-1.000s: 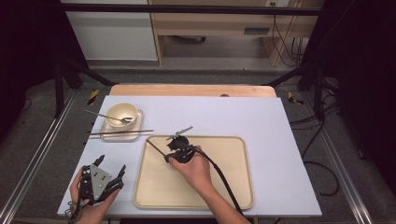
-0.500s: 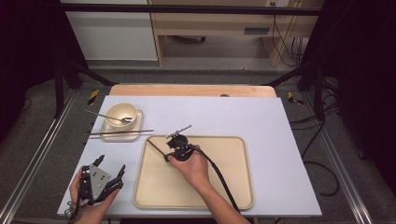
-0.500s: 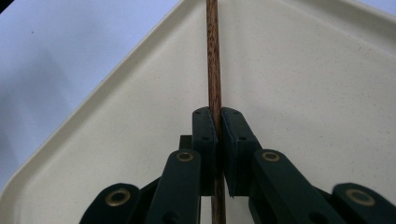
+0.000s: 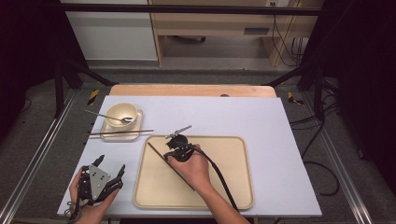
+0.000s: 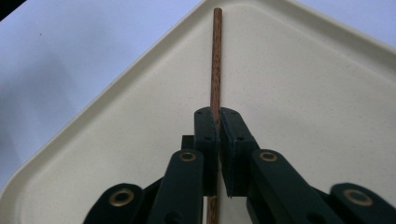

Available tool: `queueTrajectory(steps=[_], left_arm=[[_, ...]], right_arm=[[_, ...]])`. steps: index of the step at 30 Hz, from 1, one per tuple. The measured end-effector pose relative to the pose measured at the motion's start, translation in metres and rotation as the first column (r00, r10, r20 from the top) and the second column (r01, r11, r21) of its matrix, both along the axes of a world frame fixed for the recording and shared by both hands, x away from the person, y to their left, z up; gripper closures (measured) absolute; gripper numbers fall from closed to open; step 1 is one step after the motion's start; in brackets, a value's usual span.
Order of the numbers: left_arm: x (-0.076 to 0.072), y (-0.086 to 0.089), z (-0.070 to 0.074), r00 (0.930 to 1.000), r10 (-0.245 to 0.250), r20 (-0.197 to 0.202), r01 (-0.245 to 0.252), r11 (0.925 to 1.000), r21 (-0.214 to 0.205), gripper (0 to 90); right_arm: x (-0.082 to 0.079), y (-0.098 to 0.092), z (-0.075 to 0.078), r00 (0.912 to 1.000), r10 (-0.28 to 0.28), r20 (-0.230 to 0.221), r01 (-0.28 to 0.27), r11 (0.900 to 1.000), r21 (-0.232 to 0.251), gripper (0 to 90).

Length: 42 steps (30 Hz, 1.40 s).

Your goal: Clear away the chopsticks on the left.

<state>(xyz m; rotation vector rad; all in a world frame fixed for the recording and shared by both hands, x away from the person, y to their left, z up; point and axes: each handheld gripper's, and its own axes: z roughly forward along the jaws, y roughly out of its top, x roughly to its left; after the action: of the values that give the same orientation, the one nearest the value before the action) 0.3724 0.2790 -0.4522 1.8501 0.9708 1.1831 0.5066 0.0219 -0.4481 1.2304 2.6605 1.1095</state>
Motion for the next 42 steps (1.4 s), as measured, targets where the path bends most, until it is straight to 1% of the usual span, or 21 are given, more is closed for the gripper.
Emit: queueTrajectory(steps=[1,2,4,5,6,7,12,15,17,21,25,28,31,33,42], left_arm=[[0.0,0.0,0.0,1.0,0.002,0.002,-0.002,1.0,-0.001,26.2],[0.0,0.0,0.0,1.0,0.003,0.002,-0.003,1.0,-0.001,26.2],[0.0,0.001,0.0,1.0,0.003,0.001,-0.003,1.0,-0.003,26.4],[0.0,0.001,0.0,1.0,0.003,0.0,-0.003,1.0,-0.004,26.4],[0.0,0.001,0.0,1.0,0.004,0.001,-0.004,1.0,-0.004,26.4],[0.0,0.001,0.0,1.0,0.005,0.001,-0.005,1.0,-0.005,26.4],[0.0,0.002,0.0,1.0,0.009,0.004,-0.008,0.9999,-0.013,26.5],[0.0,0.001,0.0,1.0,0.008,0.002,-0.008,0.9999,-0.014,26.4],[0.0,0.001,0.0,1.0,0.008,0.001,-0.008,0.9999,-0.015,26.4],[0.0,0.001,0.0,0.9999,0.01,-0.004,-0.01,0.9998,-0.016,26.4],[0.001,0.002,-0.001,0.9999,0.01,-0.006,-0.01,0.9997,-0.021,26.4],[0.001,0.002,-0.001,0.9999,0.01,-0.01,-0.01,0.9996,-0.025,26.4],[0.001,0.002,-0.001,0.9999,0.01,-0.01,-0.01,0.9996,-0.027,26.4],[0.001,0.002,-0.001,0.9999,0.01,-0.011,-0.01,0.9995,-0.029,26.4],[0.002,0.002,-0.002,0.9998,0.009,-0.015,-0.01,0.9993,-0.035,26.5]], right_arm=[[0.0,-0.003,0.0,0.9997,0.016,0.02,-0.016,0.9999,0.0,89.0],[-0.002,-0.005,0.002,0.9996,0.018,0.023,-0.018,0.9998,-0.001,90.0],[-0.005,-0.009,0.003,0.9998,0.014,0.011,-0.014,0.9998,0.011,90.0],[-0.006,-0.013,0.003,0.9993,0.028,0.023,-0.028,0.9996,0.007,90.0],[-0.008,-0.016,0.004,0.9994,0.028,0.019,-0.028,0.9995,0.012,90.0],[-0.01,-0.02,0.003,0.9987,0.043,0.026,-0.043,0.9989,0.017,90.0],[-0.021,-0.036,0.002,0.9981,0.06,0.015,-0.06,0.9981,0.015,90.0],[-0.027,-0.045,0.001,0.9978,0.066,0.012,-0.066,0.9975,0.025,90.0],[-0.03,-0.051,0.001,0.9978,0.067,0.007,-0.067,0.9971,0.035,90.0],[-0.034,-0.059,0.001,0.997,0.077,-0.002,-0.077,0.9966,0.028,90.0],[-0.036,-0.063,0.0,0.996,0.087,-0.021,-0.087,0.9961,0.018,90.0],[-0.038,-0.063,-0.002,0.9947,0.096,-0.035,-0.096,0.9954,0.002,90.0],[-0.038,-0.062,-0.003,0.9933,0.108,-0.039,-0.109,0.994,-0.01,90.0],[-0.038,-0.061,-0.004,0.9919,0.119,-0.045,-0.119,0.9928,-0.009,90.0],[-0.038,-0.058,-0.009,0.9886,0.122,-0.088,-0.123,0.9924,-0.002,90.0]])
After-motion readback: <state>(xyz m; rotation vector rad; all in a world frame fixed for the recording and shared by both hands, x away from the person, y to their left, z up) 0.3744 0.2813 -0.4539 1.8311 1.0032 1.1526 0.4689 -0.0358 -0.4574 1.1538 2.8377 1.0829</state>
